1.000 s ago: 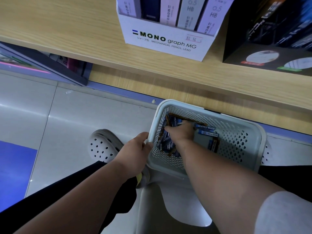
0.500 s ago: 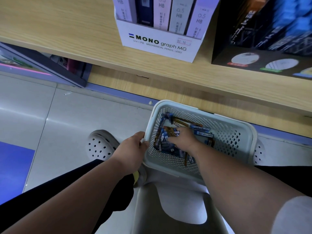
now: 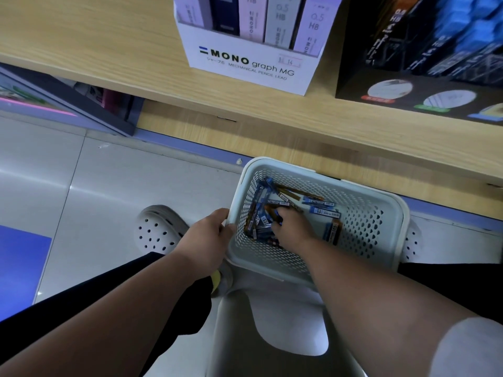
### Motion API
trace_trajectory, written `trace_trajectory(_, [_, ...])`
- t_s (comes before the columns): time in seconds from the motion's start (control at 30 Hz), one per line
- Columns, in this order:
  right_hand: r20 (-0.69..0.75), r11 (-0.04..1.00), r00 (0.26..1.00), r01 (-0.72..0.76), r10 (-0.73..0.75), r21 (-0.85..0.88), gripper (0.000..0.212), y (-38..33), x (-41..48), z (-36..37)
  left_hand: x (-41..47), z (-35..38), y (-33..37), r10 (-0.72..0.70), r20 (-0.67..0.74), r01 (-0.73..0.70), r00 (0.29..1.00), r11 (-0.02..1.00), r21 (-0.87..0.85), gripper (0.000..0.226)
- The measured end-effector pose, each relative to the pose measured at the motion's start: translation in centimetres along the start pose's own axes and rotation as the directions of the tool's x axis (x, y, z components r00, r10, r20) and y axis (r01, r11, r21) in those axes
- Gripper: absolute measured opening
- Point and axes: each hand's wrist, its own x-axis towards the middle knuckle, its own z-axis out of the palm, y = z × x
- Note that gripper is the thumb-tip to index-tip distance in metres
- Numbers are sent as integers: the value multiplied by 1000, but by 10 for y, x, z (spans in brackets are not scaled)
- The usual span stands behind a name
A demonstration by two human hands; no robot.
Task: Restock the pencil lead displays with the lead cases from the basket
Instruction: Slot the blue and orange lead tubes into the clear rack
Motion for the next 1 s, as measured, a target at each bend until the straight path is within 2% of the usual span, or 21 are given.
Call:
trace_trajectory(0.33, [134, 985, 991, 3, 20, -170, 27, -18, 6, -6, 1, 2, 0, -10, -1, 10, 1000, 999, -49, 12])
trace_trajectory(0.4, [137, 968, 991, 27, 8, -248, 35, -21, 5, -3, 2, 2, 0, -10, 4, 10, 1000, 998, -54, 12])
trace_trajectory(0.5, [64, 937, 996, 83, -66, -338, 48, -19, 1, 7, 2, 2, 0, -4, 0, 4, 1000, 998, -58, 11])
trace_trajectory(0.6, [52, 929, 991, 133, -122, -347, 59, -15, -1, 12, 1, 2, 1, -10, -5, 10, 1000, 999, -45, 15])
trace_trajectory(0.87, [98, 939, 986, 159, -135, -303, 49, -11, -5, 13, -1, 0, 6, -23, 4, 23, 1000, 999, -24, 24])
trace_trajectory(1.0, [131, 926, 982, 172, -134, -336, 54, -10, -3, 10, -1, 2, 5, -23, -6, 23, 1000, 999, -24, 23])
